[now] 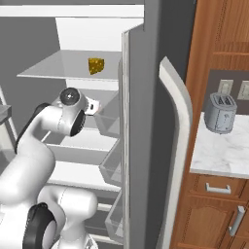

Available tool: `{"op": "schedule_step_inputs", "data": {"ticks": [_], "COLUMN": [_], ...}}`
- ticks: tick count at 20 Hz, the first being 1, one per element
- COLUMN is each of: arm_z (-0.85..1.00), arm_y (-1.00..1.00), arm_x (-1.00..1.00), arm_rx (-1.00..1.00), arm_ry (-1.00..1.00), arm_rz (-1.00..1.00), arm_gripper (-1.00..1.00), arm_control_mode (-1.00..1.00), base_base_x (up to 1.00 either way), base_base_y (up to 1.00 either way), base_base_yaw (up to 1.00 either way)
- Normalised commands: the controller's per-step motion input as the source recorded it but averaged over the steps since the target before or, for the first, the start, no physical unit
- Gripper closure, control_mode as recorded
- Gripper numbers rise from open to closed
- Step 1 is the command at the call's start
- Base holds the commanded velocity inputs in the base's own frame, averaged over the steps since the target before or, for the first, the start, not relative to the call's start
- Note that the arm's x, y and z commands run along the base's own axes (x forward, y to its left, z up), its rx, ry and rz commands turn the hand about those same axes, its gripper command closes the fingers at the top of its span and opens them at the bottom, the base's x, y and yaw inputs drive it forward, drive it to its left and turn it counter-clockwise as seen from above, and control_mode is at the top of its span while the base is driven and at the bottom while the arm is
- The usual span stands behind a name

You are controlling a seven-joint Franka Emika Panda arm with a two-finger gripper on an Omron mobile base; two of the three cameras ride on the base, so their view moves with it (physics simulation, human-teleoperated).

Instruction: Retrieve the sausage and cheese from the fridge and place them on the cutting board on the counter.

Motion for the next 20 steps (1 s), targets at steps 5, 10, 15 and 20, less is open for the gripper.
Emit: {"op": "schedule_step_inputs", "data": {"ticks": [5, 10, 15, 20], "arm_z": [-0.16, -0.02, -0.04, -0.08], "arm_y": [-0.03, -0.08, -0.07, -0.01], "arm_x": [0.17, 0.27, 0.16, 0.15], "arm_rx": [0.00, 0.00, 0.00, -0.01], "arm_ry": [-0.07, 0.00, 0.09, 0.05], "arm_rz": [0.00, 0.00, 0.00, 0.00], "arm_gripper": [-1.00, -1.00, -1.00, -1.00], "arm_control_mode": [-1.00, -1.00, -1.00, -1.00], "base_base_x": [0.00, 0.00, 0.00, 0.00], "base_base_y": [0.00, 0.00, 0.00, 0.00], "base_base_yaw": [0.00, 0.00, 0.00, 0.00]}}
